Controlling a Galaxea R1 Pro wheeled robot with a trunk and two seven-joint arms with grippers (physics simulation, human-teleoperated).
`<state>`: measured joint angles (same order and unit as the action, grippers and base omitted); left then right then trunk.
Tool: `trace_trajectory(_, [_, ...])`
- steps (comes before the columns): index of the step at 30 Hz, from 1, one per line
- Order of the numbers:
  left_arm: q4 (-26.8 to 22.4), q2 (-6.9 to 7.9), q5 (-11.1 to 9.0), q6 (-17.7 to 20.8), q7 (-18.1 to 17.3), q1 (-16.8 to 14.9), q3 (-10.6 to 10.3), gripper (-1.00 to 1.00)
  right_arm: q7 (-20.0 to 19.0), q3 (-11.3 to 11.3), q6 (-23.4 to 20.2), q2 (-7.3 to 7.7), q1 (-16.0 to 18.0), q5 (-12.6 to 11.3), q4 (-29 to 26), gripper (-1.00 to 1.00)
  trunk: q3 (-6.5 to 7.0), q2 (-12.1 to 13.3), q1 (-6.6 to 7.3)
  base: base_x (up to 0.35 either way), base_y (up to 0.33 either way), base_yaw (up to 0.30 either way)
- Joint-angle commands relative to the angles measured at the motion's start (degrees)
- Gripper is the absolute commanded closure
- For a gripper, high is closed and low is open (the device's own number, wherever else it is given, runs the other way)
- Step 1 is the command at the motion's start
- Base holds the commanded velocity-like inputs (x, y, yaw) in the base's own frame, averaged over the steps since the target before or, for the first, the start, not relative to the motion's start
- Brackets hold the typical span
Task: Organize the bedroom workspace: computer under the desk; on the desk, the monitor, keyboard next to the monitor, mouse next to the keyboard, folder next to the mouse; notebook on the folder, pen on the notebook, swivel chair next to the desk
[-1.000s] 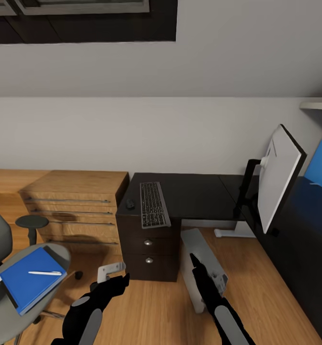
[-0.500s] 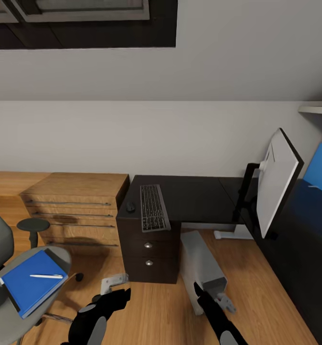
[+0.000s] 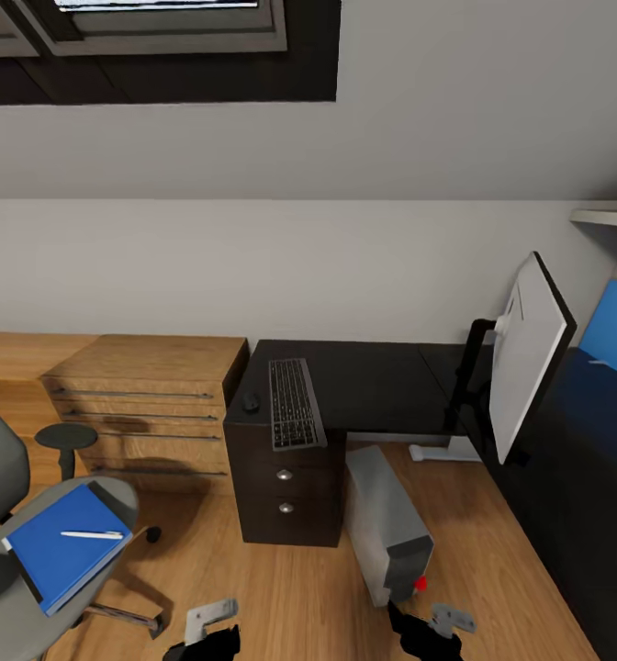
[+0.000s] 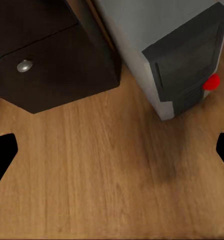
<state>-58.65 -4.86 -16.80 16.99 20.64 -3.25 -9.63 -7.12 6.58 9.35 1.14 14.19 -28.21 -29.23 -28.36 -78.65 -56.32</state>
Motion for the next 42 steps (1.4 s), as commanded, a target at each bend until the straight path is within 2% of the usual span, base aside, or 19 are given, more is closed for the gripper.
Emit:
trace_trajectory(1, [1.65, 0.02, -0.48, -1.06, 0.45, -0.01, -0.16, -1.0, -0.12, 0.39, 0.72, 0.08, 0.05, -0.3, 0.66, -1.0, 0.13, 0.38, 0.23, 0.0, 0.0, 0.0])
trace_trajectory(2, [4.75, 0.02, -0.4, -3.05, 0.39, 0.03, -0.2, -1.0, -0.23, 0.38, 1.68, 0.1, 0.05, 0.11, 1.65, -1.0, 0.31, 0.78, 0.45, 0.0, 0.0, 0.0])
trace_trajectory(7, [11.05, 0.02, -0.16, -6.61, 0.21, 0.08, -0.65, -1.0, -0.38, 0.41, 4.34, 0.06, 0.05, 0.6, 3.98, -1.0, 1.21, 2.79, 1.55, 0.0, 0.0, 0.0])
trace_trajectory(9, [15.96, 0.08, 0.52, -8.94, 0.08, 0.11, -1.84, -1.0, -0.38, 0.63, 5.7, -0.13, 0.05, 1.06, 5.84, -1.0, 1.57, 3.59, 1.99, 0.0, 0.0, 0.0])
trace_trajectory(11, [17.8, 0.06, 0.94, -10.75, 0.05, 0.11, -2.38, -1.0, -0.36, 0.73, 6.01, -0.21, 0.05, 1.65, 6.45, -1.0, 1.93, 4.39, 2.43, 0.0, 0.0, 0.0])
trace_trajectory(15, [19.03, 0.12, 1.15, -13.0, 0.19, 0.11, -2.69, -1.0, -0.4, 0.71, 6.26, -0.27, 0.05, 2.66, 6.84, -1.0, 2.64, 6.0, 3.3, 0.0, 0.0, 0.0])
trace_trajectory(18, [19.77, 0.16, 1.23, -14.63, 0.55, 0.15, -2.76, -1.0, -0.43, 0.53, 6.45, -0.23, 0.05, 4.29, 7.12, -1.0, 3.18, 7.2, 3.96, 0.0, 0.0, 0.0])
trace_trajectory(24, [19.87, 0.17, 1.22, -14.9, 0.54, 0.12, -2.76, -1.0, -0.44, 0.47, 6.47, -0.22, 0.05, 4.58, 7.14, -1.0, 4.26, 9.61, 5.28, 0.0, 0.0, 0.0])
trace_trajectory(30, [19.95, 0.2, 1.16, -14.97, 0.54, 0.12, -2.69, -1.0, -0.44, 0.53, 7.33, -0.29, 0.05, 4.73, 7.4, -1.0, 5.34, 12.01, 6.6, -0.268, 0.0, 0.0])
trace_trajectory(31, [19.98, 0.2, 1.21, -15.04, 0.46, 0.16, -2.68, -1.0, -0.44, 0.8, 13.9, -0.38, 0.05, 6.09, 10.72, -1.0, 5.47, 12.41, 6.82, -0.336, 0.0, -0.215])
trace_trajectory(35, [19.98, 0.2, 1.21, -15.01, 0.45, 0.17, -2.68, -1.0, -0.43, 0.84, 15.48, -0.42, 0.05, 7.08, 11.4, -1.0, 5.98, 14.02, 7.7, -0.337, 0.0, -0.2])
trace_trajectory(42, [19.98, 0.2, 1.16, -15.02, 0.45, 0.16, -2.68, -1.0, -0.44, 0.87, 15.98, -0.5, 0.05, 7.41, 11.62, -1.0, 7.1, 16.83, 9.23, -0.337, 0.0, -0.063])
